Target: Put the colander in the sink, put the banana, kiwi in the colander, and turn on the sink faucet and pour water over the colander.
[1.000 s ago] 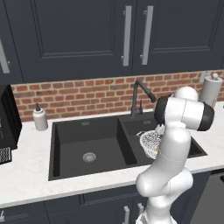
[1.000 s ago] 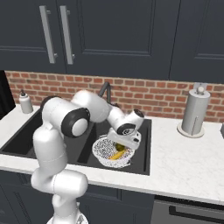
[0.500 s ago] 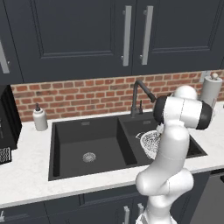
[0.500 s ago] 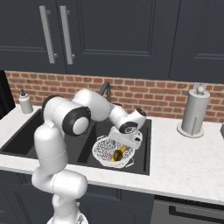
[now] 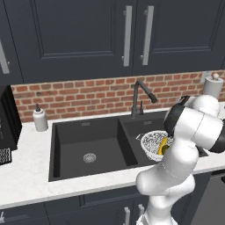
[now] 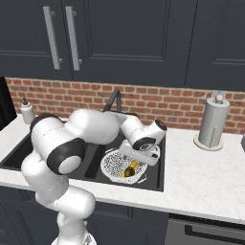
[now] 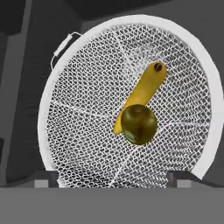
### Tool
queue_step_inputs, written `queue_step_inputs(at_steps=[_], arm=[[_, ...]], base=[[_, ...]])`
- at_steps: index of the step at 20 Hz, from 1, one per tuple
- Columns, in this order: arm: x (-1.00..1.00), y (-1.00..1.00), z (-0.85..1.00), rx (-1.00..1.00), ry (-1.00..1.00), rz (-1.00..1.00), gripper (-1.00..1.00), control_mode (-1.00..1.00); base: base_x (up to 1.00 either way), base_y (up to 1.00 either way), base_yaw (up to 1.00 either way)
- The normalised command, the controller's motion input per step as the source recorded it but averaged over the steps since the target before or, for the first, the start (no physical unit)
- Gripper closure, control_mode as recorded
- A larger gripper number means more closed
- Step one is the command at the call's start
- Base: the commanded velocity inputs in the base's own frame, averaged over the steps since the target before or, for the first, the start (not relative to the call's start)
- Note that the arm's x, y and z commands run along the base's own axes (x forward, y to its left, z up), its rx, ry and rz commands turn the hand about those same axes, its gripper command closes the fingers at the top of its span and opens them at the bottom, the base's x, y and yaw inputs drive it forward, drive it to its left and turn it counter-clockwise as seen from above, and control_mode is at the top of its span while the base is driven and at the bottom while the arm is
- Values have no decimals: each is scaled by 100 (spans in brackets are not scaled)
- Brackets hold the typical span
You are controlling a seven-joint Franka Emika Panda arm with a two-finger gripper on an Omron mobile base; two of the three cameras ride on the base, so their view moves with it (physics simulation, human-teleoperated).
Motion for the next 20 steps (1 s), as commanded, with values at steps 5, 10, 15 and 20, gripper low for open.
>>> queue_step_inputs(at_steps=[5,10,15,20], arm=[[-73,-17,100,0,-23,0,-100,-100],[-67,-4,95,0,-13,1,-100,-100],[-57,1,86,0,-7,1,-100,-100],[-57,10,75,-2,-2,0,-100,-100]], base=[[0,0,0],[0,0,0],[0,0,0],[0,0,0]])
